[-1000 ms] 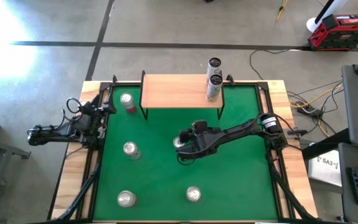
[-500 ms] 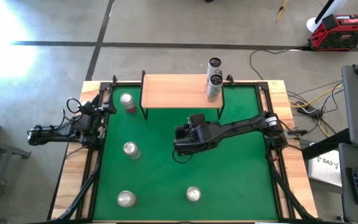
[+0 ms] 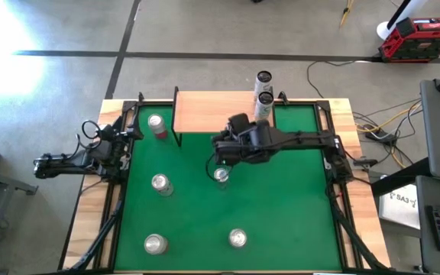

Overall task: Place canned beverage on shelf
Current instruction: Put the top blue soda can on the shelf

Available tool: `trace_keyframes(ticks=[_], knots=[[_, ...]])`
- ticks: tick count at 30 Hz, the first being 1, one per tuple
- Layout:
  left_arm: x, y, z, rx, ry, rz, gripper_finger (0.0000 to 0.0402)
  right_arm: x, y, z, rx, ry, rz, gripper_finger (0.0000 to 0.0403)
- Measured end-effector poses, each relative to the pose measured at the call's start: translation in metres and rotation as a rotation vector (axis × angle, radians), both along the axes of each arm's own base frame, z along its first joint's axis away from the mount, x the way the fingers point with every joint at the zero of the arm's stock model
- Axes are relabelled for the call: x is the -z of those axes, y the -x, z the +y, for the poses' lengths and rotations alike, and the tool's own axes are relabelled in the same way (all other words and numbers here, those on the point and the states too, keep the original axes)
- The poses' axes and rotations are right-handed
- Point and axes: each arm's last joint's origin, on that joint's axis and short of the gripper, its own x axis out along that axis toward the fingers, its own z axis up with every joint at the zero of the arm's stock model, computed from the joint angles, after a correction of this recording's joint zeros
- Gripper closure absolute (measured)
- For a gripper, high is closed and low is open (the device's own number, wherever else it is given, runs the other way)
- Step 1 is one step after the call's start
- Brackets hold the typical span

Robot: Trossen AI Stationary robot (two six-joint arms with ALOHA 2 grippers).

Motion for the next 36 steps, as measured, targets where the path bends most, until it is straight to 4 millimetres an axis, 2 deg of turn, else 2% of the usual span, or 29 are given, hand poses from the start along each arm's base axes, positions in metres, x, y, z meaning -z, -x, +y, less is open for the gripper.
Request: trace_keyframes(ticks=[6, 11, 17, 21, 28, 36], knots=[[0.000, 0.000, 0.000, 0.000, 0.000, 0.000, 0.0013, 0.000, -0.003, -0.029, 0.061, 0.031, -0.004, 0.0178], [0.000, 0.000, 0.000, 0.000, 0.000, 0.000, 0.0013, 0.003, -0.009, -0.054, 0.146, 0.023, -0.077, 0.0167], [0.000, 0.000, 0.000, 0.000, 0.000, 0.001, 0.0013, 0.024, -0.023, -0.080, 0.199, 0.030, -0.040, 0.0158], [0.000, 0.000, 0.000, 0.000, 0.000, 0.000, 0.0013, 0.030, -0.026, -0.094, 0.223, 0.042, -0.032, 0.0161], [0.000, 0.000, 0.000, 0.000, 0.000, 0.000, 0.0013, 0.031, -0.024, -0.113, 0.256, 0.050, -0.021, 0.0161], [0.000, 0.000, 0.000, 0.000, 0.000, 0.000, 0.0013, 0.030, -0.023, -0.116, 0.237, 0.055, -0.002, 0.0161]])
